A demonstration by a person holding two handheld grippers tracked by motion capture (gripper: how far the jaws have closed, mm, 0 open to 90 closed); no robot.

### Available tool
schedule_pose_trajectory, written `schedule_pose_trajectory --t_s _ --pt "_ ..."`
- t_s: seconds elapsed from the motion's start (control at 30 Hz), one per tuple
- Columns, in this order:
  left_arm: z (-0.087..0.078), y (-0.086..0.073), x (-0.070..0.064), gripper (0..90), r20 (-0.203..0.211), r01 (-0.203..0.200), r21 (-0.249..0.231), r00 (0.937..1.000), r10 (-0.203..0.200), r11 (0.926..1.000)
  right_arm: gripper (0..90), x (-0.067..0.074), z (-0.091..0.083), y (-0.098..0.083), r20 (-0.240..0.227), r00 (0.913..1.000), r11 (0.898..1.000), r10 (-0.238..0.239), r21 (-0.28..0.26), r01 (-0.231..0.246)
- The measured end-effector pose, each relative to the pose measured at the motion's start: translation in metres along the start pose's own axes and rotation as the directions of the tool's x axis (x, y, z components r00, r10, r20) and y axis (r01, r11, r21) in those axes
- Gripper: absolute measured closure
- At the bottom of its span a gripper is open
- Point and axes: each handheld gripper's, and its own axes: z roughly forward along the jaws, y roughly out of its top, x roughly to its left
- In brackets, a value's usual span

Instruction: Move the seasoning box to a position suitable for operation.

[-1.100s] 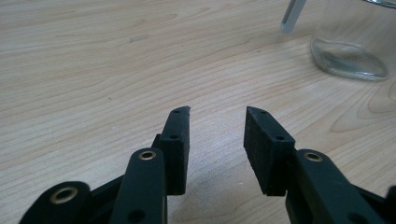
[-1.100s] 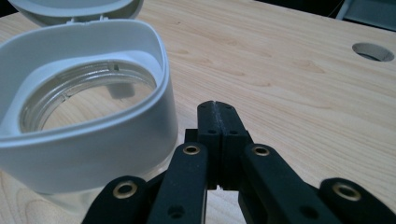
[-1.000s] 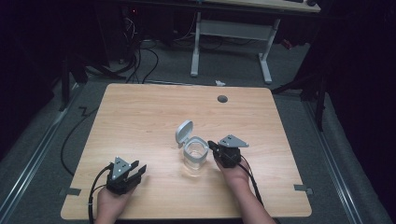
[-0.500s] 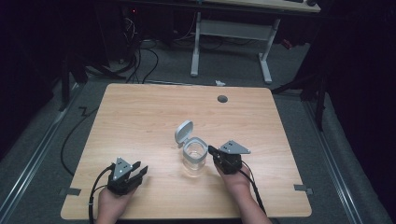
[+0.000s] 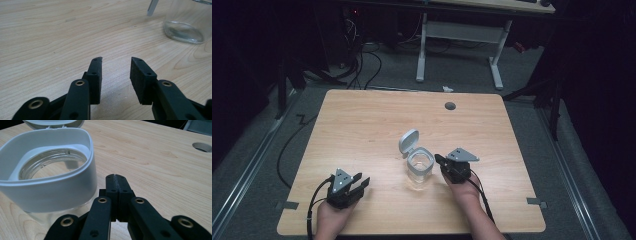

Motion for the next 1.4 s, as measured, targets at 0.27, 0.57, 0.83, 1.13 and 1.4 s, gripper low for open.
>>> schedule_pose_trajectory --t_s 0.27,0.57,0.83,1.13,1.4 --pt "0.0 0.0 -0.001 63.3 -0.001 0.001 -0.007 1.0 -0.001 1.0 90.0 0.006 -0.007 0.0 -0.018 0.9997 1.0 -0.017 -0.01 0.017" --pt "0.003 0.003 -0.003 64.9 -0.027 0.01 -0.034 0.9996 -0.011 0.9994 90.0 0.016 -0.02 -0.005 -0.03 0.9995 0.999 -0.01 -0.033 0.009" --pt "0.002 0.001 -0.008 60.1 0.004 0.007 -0.017 1.0 -0.007 0.9998 90.0 0.033 -0.025 -0.014 -0.061 0.9979 0.999 -0.02 -0.033 0.018" --pt "0.002 -0.001 -0.011 59.5 0.018 0.001 -0.002 0.9998 -0.001 1.0 90.0 0.03 -0.015 -0.011 -0.023 0.9997 0.999 0.002 -0.036 -0.003" --pt "0.0 0.0 -0.008 59.9 0.013 0.003 -0.009 0.9999 -0.003 1.0 90.0 0.007 0.017 0.007 -0.019 0.9995 1.0 0.027 -0.005 -0.027"
